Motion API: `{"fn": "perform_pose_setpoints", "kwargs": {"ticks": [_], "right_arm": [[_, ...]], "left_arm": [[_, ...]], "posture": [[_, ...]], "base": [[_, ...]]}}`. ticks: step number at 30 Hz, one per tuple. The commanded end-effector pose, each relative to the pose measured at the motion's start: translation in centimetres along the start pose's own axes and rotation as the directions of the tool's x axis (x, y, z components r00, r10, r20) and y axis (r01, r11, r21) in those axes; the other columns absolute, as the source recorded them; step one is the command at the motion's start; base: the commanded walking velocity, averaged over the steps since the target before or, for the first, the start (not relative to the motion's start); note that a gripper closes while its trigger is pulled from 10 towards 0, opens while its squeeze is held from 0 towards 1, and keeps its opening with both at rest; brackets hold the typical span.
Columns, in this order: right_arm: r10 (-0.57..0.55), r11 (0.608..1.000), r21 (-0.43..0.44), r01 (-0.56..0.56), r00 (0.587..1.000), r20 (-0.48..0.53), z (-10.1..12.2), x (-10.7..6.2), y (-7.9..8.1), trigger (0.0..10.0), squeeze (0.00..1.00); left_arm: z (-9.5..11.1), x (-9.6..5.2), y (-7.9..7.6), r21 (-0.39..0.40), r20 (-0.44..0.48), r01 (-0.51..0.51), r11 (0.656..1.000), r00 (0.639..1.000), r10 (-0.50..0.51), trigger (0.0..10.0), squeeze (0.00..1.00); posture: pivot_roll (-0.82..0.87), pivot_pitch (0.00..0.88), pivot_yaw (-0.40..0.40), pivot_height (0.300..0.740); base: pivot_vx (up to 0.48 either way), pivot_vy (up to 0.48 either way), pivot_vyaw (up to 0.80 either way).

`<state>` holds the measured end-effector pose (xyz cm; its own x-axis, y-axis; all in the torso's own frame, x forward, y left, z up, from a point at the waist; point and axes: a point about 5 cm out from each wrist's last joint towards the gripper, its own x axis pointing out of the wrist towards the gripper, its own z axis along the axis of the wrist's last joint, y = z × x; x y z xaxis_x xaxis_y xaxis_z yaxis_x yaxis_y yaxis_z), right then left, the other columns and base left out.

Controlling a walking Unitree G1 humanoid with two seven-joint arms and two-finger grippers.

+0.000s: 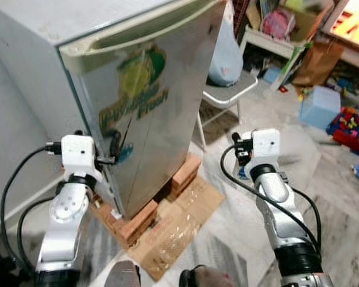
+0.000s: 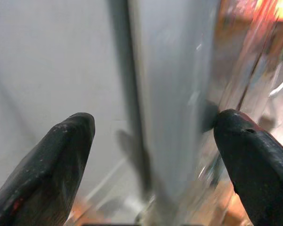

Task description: Restocking fridge

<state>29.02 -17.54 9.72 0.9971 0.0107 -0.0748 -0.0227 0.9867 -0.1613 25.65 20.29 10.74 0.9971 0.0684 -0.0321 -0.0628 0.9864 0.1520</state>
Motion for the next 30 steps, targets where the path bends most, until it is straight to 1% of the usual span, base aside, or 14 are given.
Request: {"fn": "perform_pose_setpoints", "kwargs": {"ticks": [1, 5, 6, 8, 11, 13, 15, 16, 18, 22, 23, 26, 28, 30], "right_arm": [[-0.031, 0.999, 0.01, 0.031, 0.999, 0.024, 0.5, -0.3, -0.8, 10.0, 0.0], [-0.053, 0.998, 0.017, 0.052, 0.998, 0.015, 0.2, -0.5, -0.9, 10.0, 0.0], [-0.079, 0.996, 0.033, 0.078, 0.997, 0.015, 0.0, -0.5, -0.9, 10.0, 0.0], [-0.102, 0.994, 0.047, 0.101, 0.995, 0.018, -0.1, -0.6, -0.8, 10.0, 0.0], [-0.125, 0.99, 0.065, 0.124, 0.992, 0.017, -0.1, -0.7, -0.7, 10.0, 0.0], [-0.126, 0.99, 0.068, 0.124, 0.992, 0.015, -0.1, -0.8, -0.7, 10.0, 0.0], [-0.115, 0.992, 0.06, 0.114, 0.993, 0.003, -0.2, -1.1, -0.7, 10.0, 0.0], [-0.102, 0.994, 0.045, 0.102, 0.995, -0.007, -0.4, -1.3, -0.8, 10.0, 0.0], [-0.094, 0.995, 0.03, 0.095, 0.995, -0.015, -0.4, -1.4, -0.9, 10.0, 0.0], [-0.088, 0.996, -0.004, 0.088, 0.995, -0.037, -0.9, -2.0, -1.8, 10.0, 0.0], [-0.088, 0.996, -0.004, 0.088, 0.995, -0.037, -0.9, -2.0, -1.8, 10.0, 0.0], [-0.086, 0.996, -0.019, 0.085, 0.994, -0.063, -1.4, -2.6, -2.2, 10.0, 0.0], [-0.086, 0.996, -0.012, 0.085, 0.994, -0.071, -1.5, -2.6, -2.1, 10.0, 0.0], [-0.081, 0.997, -0.008, 0.081, 0.994, -0.071, -1.4, -2.6, -1.9, 10.0, 0.0]], "left_arm": [[0.0, 0.0, 0.7, 0.029, -0.005, -0.029, 0.999, 1.0, 0.029, 10.0, 0.0], [0.1, 0.1, 0.9, 0.037, -0.008, -0.029, 0.999, 1.0, 0.03, 10.0, 0.0], [0.2, 0.3, 1.0, 0.063, -0.014, -0.022, 0.998, 1.0, 0.023, 10.0, 0.0], [0.1, 0.6, 1.3, 0.086, -0.024, -0.017, 0.996, 1.0, 0.019, 10.0, 0.0], [0.0, 1.0, 1.9, 0.108, -0.036, -0.018, 0.994, 0.999, 0.023, 10.0, 0.0], [0.1, 1.2, 2.3, 0.098, -0.034, -0.04, 0.994, 0.998, 0.044, 10.0, 0.0], [0.1, 1.4, 3.2, 0.069, -0.045, -0.115, 0.991, 0.992, 0.118, 10.0, 0.0], [-0.1, 1.6, 3.9, 0.038, -0.062, -0.176, 0.984, 0.982, 0.178, 10.0, 0.0], [-0.2, 1.7, 4.3, 0.022, -0.071, -0.202, 0.979, 0.976, 0.204, 10.0, 0.0], [-0.6, 2.2, 5.8, -0.022, -0.092, -0.316, 0.949, 0.945, 0.313, 10.0, 0.0], [-0.6, 2.2, 5.8, -0.022, -0.092, -0.316, 0.949, 0.945, 0.313, 10.0, 0.0], [-0.6, 2.9, 5.5, -0.067, -0.113, -0.322, 0.944, 0.943, 0.313, 10.0, 0.0], [-0.6, 3.5, 4.4, -0.1, -0.128, -0.257, 0.961, 0.962, 0.243, 10.0, 0.0], [-1.1, 4.2, 2.6, -0.146, -0.183, -0.142, 0.979, 0.977, 0.114, 10.0, 0.0]], "posture": [[0.09, 0.089, -0.044, 0.74], [0.09, 0.087, -0.033, 0.74], [0.09, 0.08, 0.023, 0.74], [0.09, 0.08, 0.047, 0.74], [0.08, 0.08, 0.055, 0.74], [0.08, 0.085, 0.051, 0.74], [0.07, 0.09, 0.031, 0.74], [0.07, 0.092, 0.015, 0.74], [0.06, 0.1, 0.001, 0.74], [0.05, 0.106, -0.019, 0.74], [0.05, 0.106, -0.019, 0.74], [0.05, 0.1, -0.035, 0.74], [0.05, 0.098, -0.037, 0.74], [0.05, 0.094, -0.039, 0.74]], "base": [[0.0, 0.0, -0.45], [0.0, 0.0, 0.0], [0.0, 0.0, 0.0], [0.0, 0.0, 0.0], [0.0, 0.0, 0.0], [0.0, 0.0, 0.0], [0.0, 0.0, 0.0], [0.0, 0.0, 0.0], [0.0, 0.0, 0.0], [0.0, 0.0, 0.0], [0.0, 0.0, 0.0], [0.0, 0.0, 0.0], [0.0, 0.0, 0.0], [0.0, 0.0, 0.0]]}}
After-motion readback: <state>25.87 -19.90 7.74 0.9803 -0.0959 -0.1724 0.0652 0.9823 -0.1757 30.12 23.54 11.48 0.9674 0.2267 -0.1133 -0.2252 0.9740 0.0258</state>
